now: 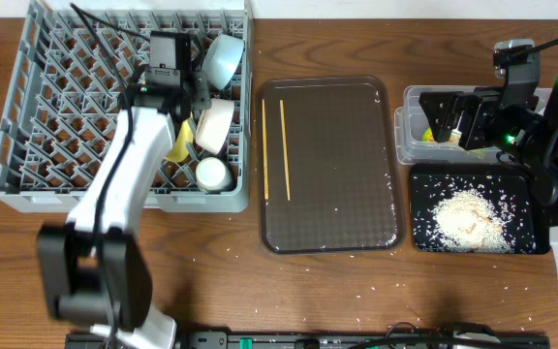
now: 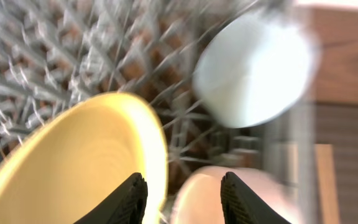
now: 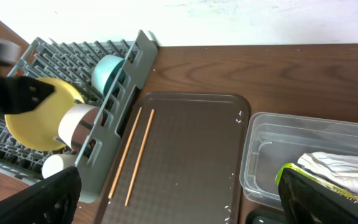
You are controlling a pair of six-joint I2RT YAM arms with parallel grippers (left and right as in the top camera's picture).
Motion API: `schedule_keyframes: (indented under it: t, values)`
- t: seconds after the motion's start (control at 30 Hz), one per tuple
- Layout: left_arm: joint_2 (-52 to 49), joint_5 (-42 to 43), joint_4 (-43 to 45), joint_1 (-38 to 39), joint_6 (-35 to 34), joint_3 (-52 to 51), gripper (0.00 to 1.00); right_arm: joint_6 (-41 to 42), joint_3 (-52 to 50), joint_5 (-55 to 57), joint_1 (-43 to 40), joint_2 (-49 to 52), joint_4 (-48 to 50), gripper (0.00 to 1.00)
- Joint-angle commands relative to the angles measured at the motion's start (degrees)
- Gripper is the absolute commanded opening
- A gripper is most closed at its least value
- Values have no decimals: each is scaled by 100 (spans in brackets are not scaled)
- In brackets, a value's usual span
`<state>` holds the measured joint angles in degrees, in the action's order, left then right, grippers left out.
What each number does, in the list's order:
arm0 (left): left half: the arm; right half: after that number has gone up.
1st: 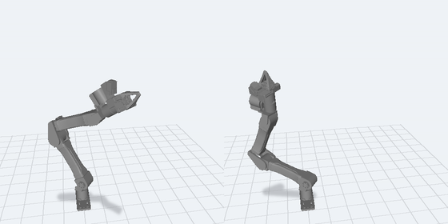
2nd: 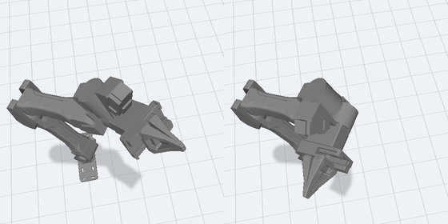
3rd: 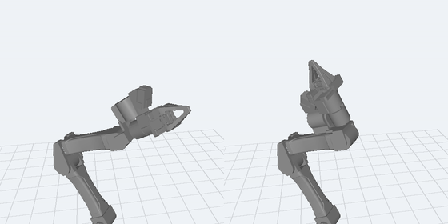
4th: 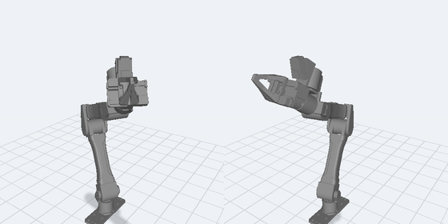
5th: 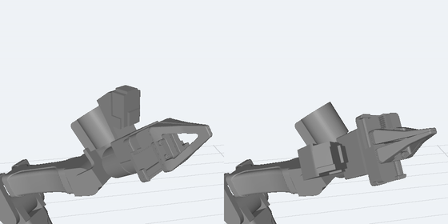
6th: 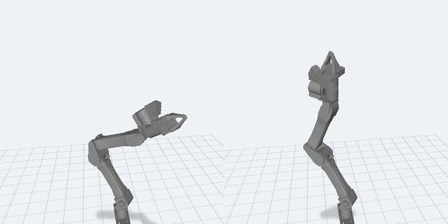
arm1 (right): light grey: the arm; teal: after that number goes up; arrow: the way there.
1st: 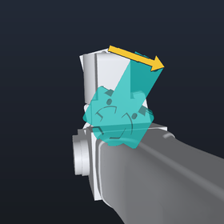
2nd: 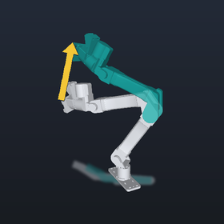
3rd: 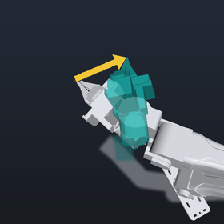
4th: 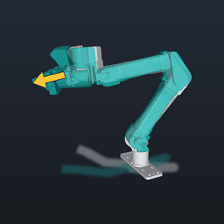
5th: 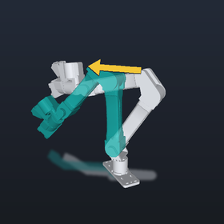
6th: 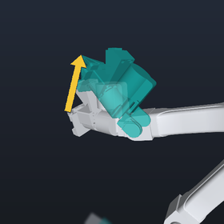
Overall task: Sort waste into correct bins and load items into the dishwasher
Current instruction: 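Move left gripper back over brown tray toward chopsticks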
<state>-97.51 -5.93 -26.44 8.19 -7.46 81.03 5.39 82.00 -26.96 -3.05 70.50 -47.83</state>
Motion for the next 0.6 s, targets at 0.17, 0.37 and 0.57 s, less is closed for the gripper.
schedule_keyframes:
  t: [0.17,0.37,0.57]
  values:
    - [461,151,-461,1180,-79,63,41,-76,44,15,-26,2,0,99]
    - [391,260,-723,1965,-568,114,42,-76,44,15,-26,2,0,99]
    - [-236,404,-1073,2280,-857,129,45,-76,44,15,-26,2,0,99]
